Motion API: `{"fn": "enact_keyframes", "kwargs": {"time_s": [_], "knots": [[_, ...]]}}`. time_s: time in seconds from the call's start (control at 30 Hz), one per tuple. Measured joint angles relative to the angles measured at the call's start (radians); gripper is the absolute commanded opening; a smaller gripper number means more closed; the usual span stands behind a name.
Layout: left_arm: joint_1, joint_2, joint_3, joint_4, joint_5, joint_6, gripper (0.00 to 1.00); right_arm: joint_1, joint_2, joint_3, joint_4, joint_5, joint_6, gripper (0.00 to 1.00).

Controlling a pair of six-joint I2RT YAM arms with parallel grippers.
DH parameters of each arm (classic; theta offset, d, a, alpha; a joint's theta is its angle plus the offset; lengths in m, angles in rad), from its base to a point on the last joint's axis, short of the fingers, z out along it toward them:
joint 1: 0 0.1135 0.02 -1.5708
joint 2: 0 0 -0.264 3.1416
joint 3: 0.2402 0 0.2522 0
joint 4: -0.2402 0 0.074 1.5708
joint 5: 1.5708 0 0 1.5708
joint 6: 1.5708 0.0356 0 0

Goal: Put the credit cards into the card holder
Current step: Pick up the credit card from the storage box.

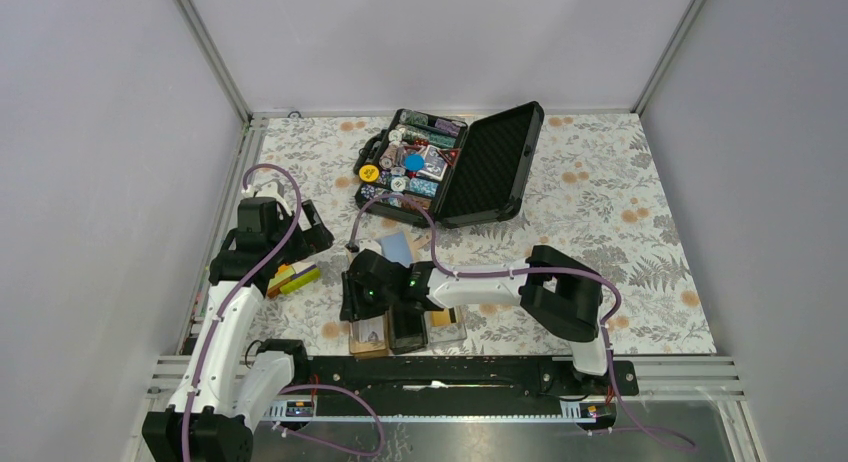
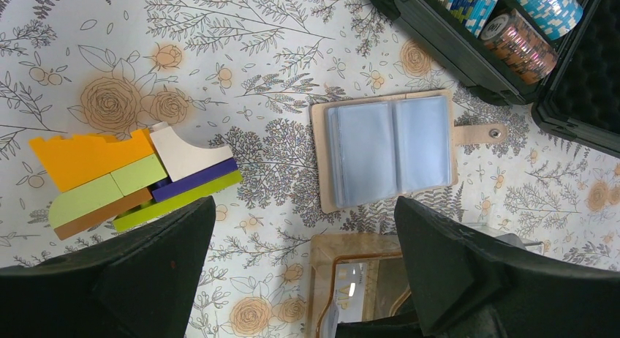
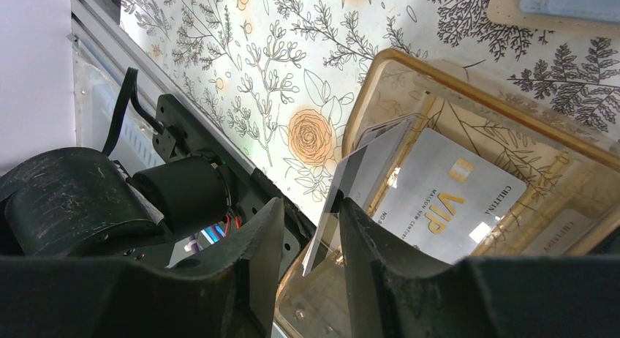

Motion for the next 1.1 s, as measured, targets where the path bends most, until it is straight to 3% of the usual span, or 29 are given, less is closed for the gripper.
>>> {"fn": "enact_keyframes", "kwargs": {"time_s": [0.67, 1.1], "knots": [[0.001, 0.000, 0.000, 0.000, 0.000, 0.000, 0.99, 0.010, -0.002, 0.000, -0.025, 0.017, 0.003, 0.13], [0.002, 0.000, 0.000, 0.000, 0.000, 0.000, 0.99, 0.020, -0.019, 0.002, -0.076, 0.066, 0.002, 0.06]]}}
